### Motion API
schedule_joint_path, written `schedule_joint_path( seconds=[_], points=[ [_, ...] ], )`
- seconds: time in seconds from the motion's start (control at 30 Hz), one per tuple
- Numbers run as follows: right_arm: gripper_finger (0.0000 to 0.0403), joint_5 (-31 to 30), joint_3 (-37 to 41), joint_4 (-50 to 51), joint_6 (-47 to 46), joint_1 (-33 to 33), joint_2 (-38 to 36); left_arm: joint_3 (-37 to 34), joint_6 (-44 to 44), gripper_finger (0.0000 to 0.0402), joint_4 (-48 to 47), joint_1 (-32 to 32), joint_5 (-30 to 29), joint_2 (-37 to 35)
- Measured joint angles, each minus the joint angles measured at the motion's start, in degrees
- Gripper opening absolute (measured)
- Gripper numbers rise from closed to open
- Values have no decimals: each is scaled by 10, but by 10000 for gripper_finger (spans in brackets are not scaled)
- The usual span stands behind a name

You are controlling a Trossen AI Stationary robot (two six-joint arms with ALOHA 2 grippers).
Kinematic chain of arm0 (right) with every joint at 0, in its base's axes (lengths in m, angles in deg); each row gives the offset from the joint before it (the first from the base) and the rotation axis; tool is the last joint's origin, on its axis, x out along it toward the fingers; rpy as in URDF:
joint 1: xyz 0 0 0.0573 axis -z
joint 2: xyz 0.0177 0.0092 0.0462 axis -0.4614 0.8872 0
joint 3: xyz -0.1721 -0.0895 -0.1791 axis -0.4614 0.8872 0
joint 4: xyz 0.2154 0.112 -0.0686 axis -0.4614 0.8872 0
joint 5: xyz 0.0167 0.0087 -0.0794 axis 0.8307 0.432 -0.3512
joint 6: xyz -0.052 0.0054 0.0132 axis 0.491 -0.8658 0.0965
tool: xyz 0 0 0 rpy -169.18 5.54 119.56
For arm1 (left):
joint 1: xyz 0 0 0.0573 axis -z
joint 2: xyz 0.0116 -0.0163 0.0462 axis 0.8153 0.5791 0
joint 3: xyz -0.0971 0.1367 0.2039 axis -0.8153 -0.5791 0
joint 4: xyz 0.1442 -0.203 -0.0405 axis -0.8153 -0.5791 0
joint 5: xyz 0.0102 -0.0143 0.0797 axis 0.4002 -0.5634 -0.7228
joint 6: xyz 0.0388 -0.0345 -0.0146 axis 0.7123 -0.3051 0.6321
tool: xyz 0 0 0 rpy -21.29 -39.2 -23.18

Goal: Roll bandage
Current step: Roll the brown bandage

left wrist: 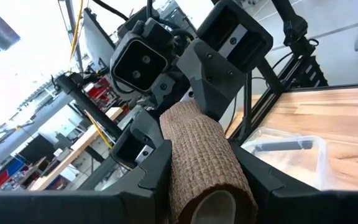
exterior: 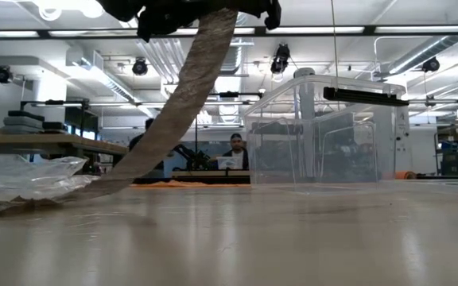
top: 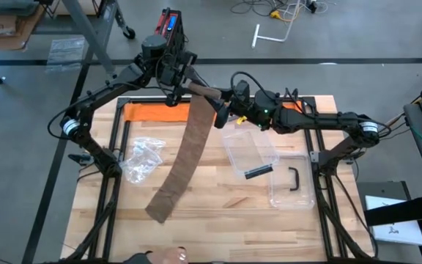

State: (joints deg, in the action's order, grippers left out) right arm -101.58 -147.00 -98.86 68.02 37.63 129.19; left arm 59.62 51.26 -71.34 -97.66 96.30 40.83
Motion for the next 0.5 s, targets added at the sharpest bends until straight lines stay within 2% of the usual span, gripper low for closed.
schedule_joint_path(
  seconds=[0.2,0.33,0.5],
  points=[
    [171,25,0,4,-13,1,0,0,10,109,-3,0,3,-1],
    [186,34,0,13,-15,1,0,0,32,110,-3,0,30,-1],
    [217,36,0,15,-8,4,-2,0,68,106,0,0,31,-1]
  ],
)
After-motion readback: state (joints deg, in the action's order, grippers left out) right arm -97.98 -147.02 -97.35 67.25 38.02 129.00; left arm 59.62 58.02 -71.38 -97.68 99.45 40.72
